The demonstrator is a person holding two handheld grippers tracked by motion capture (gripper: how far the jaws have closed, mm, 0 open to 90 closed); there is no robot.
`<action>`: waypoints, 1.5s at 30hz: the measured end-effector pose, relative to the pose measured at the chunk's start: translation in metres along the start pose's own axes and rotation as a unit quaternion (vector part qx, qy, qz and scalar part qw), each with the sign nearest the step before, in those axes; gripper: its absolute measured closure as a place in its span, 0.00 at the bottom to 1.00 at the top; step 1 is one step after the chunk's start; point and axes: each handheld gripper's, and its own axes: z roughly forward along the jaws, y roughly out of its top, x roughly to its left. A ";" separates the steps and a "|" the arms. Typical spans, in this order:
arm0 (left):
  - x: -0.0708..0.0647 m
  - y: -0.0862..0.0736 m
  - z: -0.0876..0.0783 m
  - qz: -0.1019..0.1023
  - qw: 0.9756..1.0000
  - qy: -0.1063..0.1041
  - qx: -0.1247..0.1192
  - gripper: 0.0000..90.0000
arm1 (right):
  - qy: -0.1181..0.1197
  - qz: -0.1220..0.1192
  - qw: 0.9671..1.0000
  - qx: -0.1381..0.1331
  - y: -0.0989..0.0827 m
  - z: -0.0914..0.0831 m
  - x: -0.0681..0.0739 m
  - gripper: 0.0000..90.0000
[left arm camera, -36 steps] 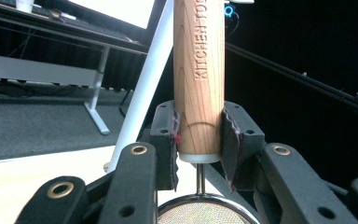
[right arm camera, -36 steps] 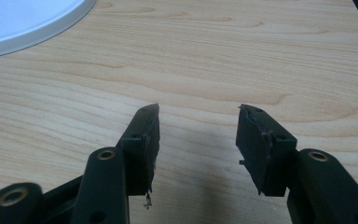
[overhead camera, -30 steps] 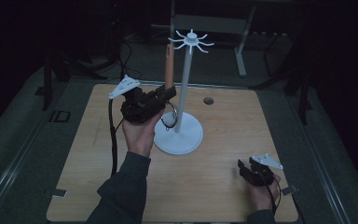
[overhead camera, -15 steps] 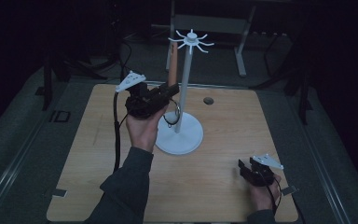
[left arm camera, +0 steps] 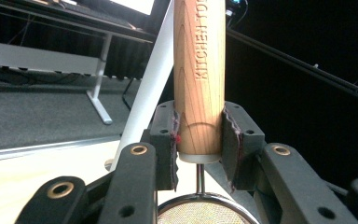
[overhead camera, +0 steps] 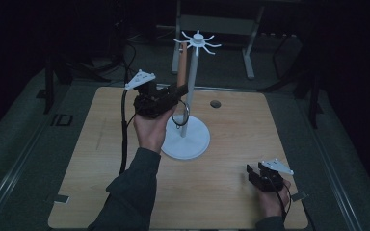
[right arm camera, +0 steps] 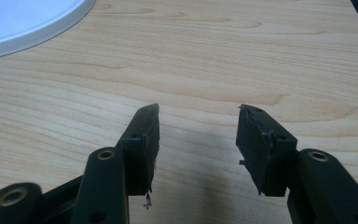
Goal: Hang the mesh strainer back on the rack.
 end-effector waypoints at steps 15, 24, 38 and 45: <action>0.004 -0.002 0.000 -0.003 1.000 0.017 0.009 0.58 | 0.000 0.000 1.000 0.000 0.000 0.000 0.000 0.54; -0.005 -0.002 -0.006 0.023 0.999 0.029 0.009 0.56 | 0.000 -0.001 1.000 0.000 0.000 -0.001 0.000 0.54; -0.007 -0.004 -0.015 0.054 0.997 0.028 0.040 0.54 | 0.002 0.001 1.000 -0.001 -0.001 -0.001 -0.001 0.52; -0.011 -0.010 -0.017 0.093 0.993 0.035 0.063 0.53 | 0.002 -0.003 1.000 0.004 -0.001 -0.001 -0.001 0.52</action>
